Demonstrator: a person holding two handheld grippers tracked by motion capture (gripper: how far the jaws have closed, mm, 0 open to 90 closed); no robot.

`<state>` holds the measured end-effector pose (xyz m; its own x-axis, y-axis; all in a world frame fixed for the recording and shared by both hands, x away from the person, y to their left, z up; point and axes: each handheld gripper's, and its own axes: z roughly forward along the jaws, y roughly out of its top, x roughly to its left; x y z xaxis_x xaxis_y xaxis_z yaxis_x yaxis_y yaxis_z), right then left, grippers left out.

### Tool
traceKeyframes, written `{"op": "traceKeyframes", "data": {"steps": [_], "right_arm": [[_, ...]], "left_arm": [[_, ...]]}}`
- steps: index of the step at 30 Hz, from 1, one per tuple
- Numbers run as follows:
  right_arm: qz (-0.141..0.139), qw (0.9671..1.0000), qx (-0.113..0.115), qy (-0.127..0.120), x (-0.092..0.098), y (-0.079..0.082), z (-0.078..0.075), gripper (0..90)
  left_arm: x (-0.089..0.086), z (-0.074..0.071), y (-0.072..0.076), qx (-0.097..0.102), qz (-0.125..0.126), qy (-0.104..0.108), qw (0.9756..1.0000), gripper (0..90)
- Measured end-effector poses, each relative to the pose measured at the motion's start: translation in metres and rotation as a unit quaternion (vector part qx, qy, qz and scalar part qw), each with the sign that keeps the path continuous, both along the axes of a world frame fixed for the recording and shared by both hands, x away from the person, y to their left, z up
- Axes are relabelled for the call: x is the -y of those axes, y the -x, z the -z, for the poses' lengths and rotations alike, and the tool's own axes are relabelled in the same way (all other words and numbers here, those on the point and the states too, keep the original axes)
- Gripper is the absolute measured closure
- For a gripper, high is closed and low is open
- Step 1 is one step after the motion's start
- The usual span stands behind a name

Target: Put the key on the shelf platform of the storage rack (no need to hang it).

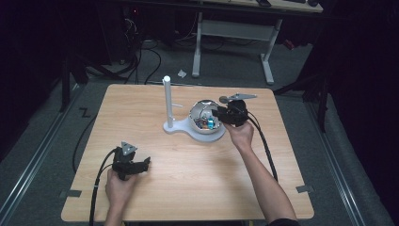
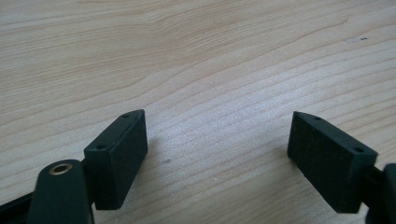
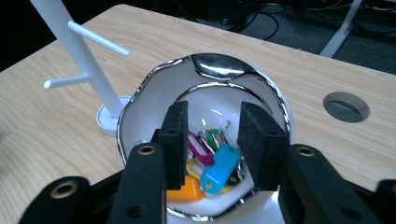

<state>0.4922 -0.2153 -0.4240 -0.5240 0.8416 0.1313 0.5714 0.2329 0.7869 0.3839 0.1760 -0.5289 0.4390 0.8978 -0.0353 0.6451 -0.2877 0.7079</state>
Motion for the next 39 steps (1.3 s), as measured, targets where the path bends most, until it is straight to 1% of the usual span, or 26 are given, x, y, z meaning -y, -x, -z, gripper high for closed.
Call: {"op": "traceKeyframes", "data": {"steps": [1,2,5,7,9,12,14,16,17,19,20,22,24,25,27,28,29,30,33,34,35,36,39], "right_arm": [[0.002,1.0000,0.007,0.003,0.003,0.005,-0.002,61.4],[0.002,1.0000,0.007,0.003,0.003,0.005,-0.002,61.4],[0.006,0.9999,0.013,0.005,0.011,0.013,-0.005,59.2],[0.007,0.9999,0.014,0.006,0.013,0.015,-0.006,58.7],[0.006,0.9998,0.014,0.013,0.016,0.018,-0.008,57.7],[0.007,0.9998,0.014,0.010,0.020,0.023,-0.013,56.3],[0.007,0.9997,0.020,0.009,0.023,0.029,-0.018,55.5],[0.006,0.9997,0.022,0.010,0.024,0.031,-0.019,55.2],[0.005,0.9996,0.026,0.011,0.026,0.033,-0.021,55.2],[0.010,0.9996,0.027,0.005,0.031,0.040,-0.023,54.7],[0.010,0.9996,0.027,0.005,0.031,0.040,-0.023,54.7],[0.013,0.9996,0.026,0.003,0.035,0.046,-0.023,54.7],[0.016,0.9993,0.033,0.004,0.039,0.051,-0.026,54.7],[0.019,0.9991,0.038,0.000,0.041,0.054,-0.027,54.8],[0.023,0.9990,0.038,-0.008,0.046,0.058,-0.029,54.7],[0.025,0.9990,0.038,-0.006,0.050,0.062,-0.028,54.5],[0.025,0.9990,0.038,-0.006,0.050,0.062,-0.028,54.5],[0.029,0.9989,0.036,0.004,0.053,0.065,-0.028,54.4],[0.029,0.9988,0.038,0.009,0.055,0.068,-0.029,54.4],[0.030,0.9984,0.046,0.013,0.056,0.072,-0.031,54.5],[0.031,0.9981,0.053,0.012,0.057,0.075,-0.031,54.7],[0.033,0.9979,0.055,0.011,0.057,0.077,-0.031,54.7],[0.036,0.9981,0.049,0.009,0.062,0.081,-0.029,54.7]], "left_arm": [[0.000,0.000,0.000,0.000,0.000,0.000,1.0000,20.5],[0.000,0.000,0.000,0.000,0.000,0.000,1.0000,20.5],[0.000,0.000,0.000,0.000,0.000,0.000,1.0000,20.5],[0.000,0.000,0.000,0.000,0.000,0.000,1.0000,20.5],[0.000,0.000,0.000,0.000,0.000,0.000,1.0000,20.5],[0.000,0.000,0.000,0.000,0.000,0.000,1.0000,20.5],[0.000,0.000,0.000,0.000,0.000,0.000,1.0000,20.5],[0.000,0.000,0.000,0.000,0.000,0.000,1.0000,20.5],[0.000,0.000,0.000,0.000,0.000,0.000,1.0000,20.5],[0.000,0.000,0.000,0.000,0.000,0.000,1.0000,20.5],[0.000,0.000,0.000,0.000,0.000,0.000,1.0000,20.5],[0.000,0.000,0.000,0.000,0.000,0.000,1.0000,20.5],[0.000,0.000,0.000,0.000,0.000,0.000,1.0000,20.4],[0.000,0.000,0.000,0.000,0.000,0.000,1.0000,20.4],[0.000,0.000,0.000,0.000,0.000,0.000,1.0000,20.4],[0.000,0.000,0.000,0.000,0.000,0.000,1.0000,20.5],[0.000,0.000,0.000,0.000,0.000,0.000,1.0000,20.5],[0.000,0.000,0.000,0.000,0.000,0.000,1.0000,20.5],[0.000,0.000,0.000,0.000,0.000,0.000,1.0000,20.4],[0.000,0.000,0.000,0.000,0.000,0.000,1.0000,20.5],[0.000,0.000,0.000,0.000,0.000,0.000,1.0000,20.4],[0.000,0.000,0.000,0.000,0.000,0.000,1.0000,20.4],[0.000,0.000,0.000,0.000,0.000,0.000,1.0000,20.4]]}}
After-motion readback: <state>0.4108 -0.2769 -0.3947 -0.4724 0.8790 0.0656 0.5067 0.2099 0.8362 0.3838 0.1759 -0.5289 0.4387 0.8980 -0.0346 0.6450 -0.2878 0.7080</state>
